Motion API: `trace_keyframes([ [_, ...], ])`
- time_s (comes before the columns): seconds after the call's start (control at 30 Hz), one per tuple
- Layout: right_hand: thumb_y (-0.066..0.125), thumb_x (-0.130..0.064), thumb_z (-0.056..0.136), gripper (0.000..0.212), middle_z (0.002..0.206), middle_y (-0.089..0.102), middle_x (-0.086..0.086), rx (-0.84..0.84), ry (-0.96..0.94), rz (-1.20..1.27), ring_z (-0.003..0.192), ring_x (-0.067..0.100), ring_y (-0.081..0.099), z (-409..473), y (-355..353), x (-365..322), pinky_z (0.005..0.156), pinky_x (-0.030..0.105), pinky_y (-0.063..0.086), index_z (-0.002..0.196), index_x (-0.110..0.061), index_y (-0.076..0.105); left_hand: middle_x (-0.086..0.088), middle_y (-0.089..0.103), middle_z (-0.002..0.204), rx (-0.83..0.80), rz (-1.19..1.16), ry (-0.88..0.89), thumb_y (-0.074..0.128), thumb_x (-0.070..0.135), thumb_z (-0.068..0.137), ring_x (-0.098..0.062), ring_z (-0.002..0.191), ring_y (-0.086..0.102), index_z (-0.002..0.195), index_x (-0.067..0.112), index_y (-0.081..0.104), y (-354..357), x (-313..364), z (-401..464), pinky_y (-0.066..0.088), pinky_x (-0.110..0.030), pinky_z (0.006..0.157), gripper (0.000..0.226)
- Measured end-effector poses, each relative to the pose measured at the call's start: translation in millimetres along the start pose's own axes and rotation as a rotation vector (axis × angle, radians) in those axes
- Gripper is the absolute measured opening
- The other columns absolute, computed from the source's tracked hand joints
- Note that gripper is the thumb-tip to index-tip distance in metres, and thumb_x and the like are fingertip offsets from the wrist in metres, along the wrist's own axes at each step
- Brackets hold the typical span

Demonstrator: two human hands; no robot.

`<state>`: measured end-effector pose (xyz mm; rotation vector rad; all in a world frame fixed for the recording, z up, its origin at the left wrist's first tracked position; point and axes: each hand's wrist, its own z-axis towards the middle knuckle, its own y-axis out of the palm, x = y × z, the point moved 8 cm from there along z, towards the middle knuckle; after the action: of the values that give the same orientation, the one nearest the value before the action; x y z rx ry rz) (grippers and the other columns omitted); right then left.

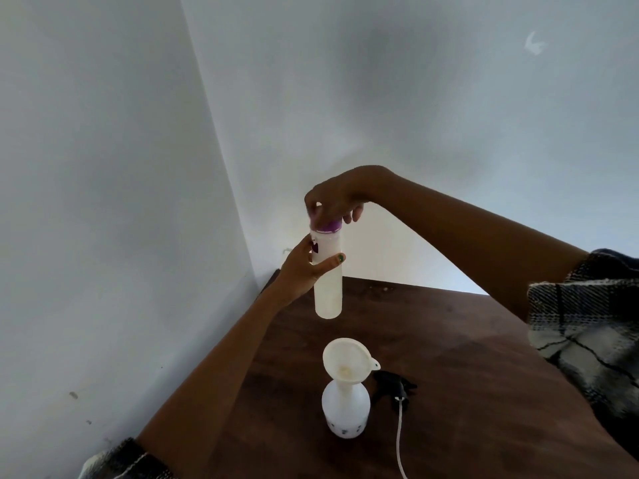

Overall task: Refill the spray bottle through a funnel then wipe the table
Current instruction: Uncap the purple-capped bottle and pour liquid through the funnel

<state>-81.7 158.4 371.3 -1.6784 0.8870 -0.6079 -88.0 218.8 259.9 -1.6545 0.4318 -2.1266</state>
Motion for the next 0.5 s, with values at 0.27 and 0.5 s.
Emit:
trace_keyframes([
  [0.27,0.048,-0.058,0.088,0.064,0.1,0.062,0.017,0.025,0.064,0.015,0.081,0.03,0.067,2.5,1.2,7.2,0.059,0.032,0.056,0.118,-0.002,0.053,-0.01,0.056,0.128,-0.009,-0.025,-0.007,0.066,0.024,0.084,-0.019,0.106,0.055,0.132,0.011,0.041,4.3,-3.1,0.7,0.044,-0.028,0.088,0.056],
  [0.5,0.076,-0.025,0.077,0.068,0.133,0.042,-0.001,-0.131,-0.059,0.103,0.115,0.025,0.049,-3.8,7.7,7.1,0.086,0.049,0.054,0.136,-0.027,0.043,-0.007,0.056,0.124,-0.037,-0.023,-0.016,0.067,0.024,0.084,-0.024,0.112,0.056,0.132,0.012,0.041,10.6,-10.6,-0.8,0.046,-0.026,0.085,0.056],
])
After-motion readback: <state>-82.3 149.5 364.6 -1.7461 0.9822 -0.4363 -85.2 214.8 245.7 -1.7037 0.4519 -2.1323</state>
